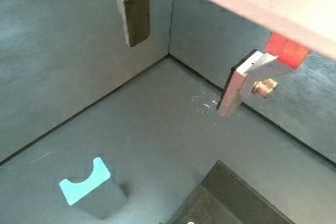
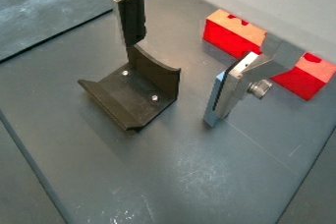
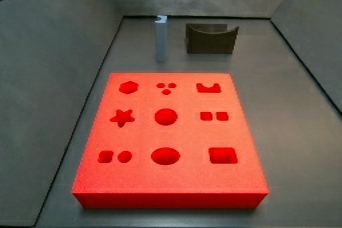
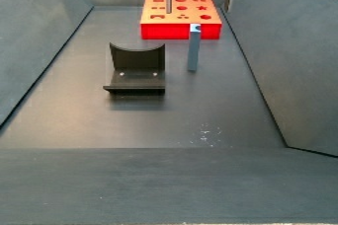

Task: Pick up the arch object. Move up. Rotate the arch object. Move to above the board. Insert the arch object.
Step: Pick up the arch object.

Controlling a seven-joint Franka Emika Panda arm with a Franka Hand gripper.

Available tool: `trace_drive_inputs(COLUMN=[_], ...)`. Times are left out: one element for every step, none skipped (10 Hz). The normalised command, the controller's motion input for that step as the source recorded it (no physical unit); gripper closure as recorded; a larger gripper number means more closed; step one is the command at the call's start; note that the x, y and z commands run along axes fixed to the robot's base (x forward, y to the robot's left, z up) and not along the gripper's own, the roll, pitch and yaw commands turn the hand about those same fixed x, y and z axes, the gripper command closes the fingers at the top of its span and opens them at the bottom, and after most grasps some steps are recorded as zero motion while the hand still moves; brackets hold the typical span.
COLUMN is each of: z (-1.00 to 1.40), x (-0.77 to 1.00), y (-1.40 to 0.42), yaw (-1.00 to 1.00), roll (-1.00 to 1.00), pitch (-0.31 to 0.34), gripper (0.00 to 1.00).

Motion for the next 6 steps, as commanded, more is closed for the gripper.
trace_drive_inputs(z=[-0.16, -0.3, -0.32, -0.33, -0.33, -0.4], x=[0.06, 0.13, 0.02, 0.0, 0.0, 0.0], y=[-0.35, -0.48, -0.46, -0.45, -0.38, -0.39], yaw=[0.0, -0.07, -0.23, -0.31, -0.2, -0.08], roll=[0.0, -0.02, -0.05, -0.07, -0.06, -0.03], pitch=[-0.036, -0.027, -0.051, -0.08, -0.086, -0.096], gripper=[0.0, 0.0, 0.0, 0.0, 0.0, 0.0])
